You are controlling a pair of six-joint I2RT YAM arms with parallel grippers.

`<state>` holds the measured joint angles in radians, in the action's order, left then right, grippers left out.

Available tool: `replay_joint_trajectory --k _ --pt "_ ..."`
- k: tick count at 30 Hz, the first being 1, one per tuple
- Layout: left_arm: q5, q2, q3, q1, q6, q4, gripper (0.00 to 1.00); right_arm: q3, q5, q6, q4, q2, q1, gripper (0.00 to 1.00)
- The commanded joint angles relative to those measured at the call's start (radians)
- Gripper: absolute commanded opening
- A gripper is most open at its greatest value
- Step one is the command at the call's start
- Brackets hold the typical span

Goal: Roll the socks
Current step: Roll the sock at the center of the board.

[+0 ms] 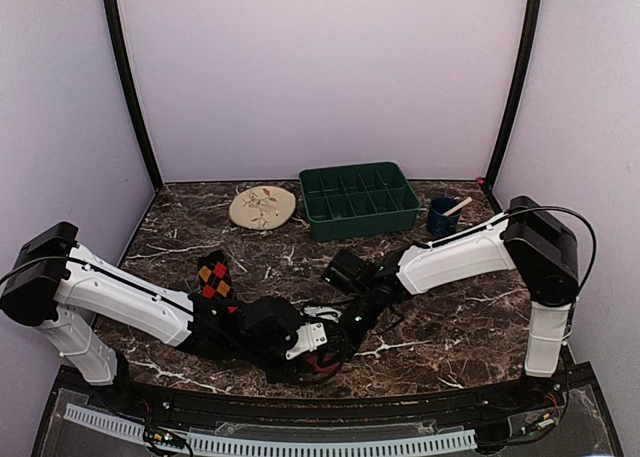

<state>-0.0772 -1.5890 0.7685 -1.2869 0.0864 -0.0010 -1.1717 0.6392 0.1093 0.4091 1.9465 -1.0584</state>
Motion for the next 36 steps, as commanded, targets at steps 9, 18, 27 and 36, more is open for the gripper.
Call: replay_joint_trajectory --k 9,18,27,36 --pt "0.018 -0.077 0.044 -0.007 0.041 -0.113 0.27 -0.021 0.007 -0.043 0.069 0.025 0.012 0.0" --pt "0.063 -0.122 0.057 -0.007 -0.017 -0.166 0.09 -0.026 0.009 -0.049 0.086 0.022 0.021 0.0" --pt "0.087 -0.158 0.061 0.004 -0.079 -0.175 0.0 -0.006 0.005 -0.034 0.072 0.003 0.024 0.06" --pt "0.216 -0.129 0.035 0.1 -0.128 -0.14 0.0 0.071 0.004 -0.006 0.019 -0.037 0.035 0.25"
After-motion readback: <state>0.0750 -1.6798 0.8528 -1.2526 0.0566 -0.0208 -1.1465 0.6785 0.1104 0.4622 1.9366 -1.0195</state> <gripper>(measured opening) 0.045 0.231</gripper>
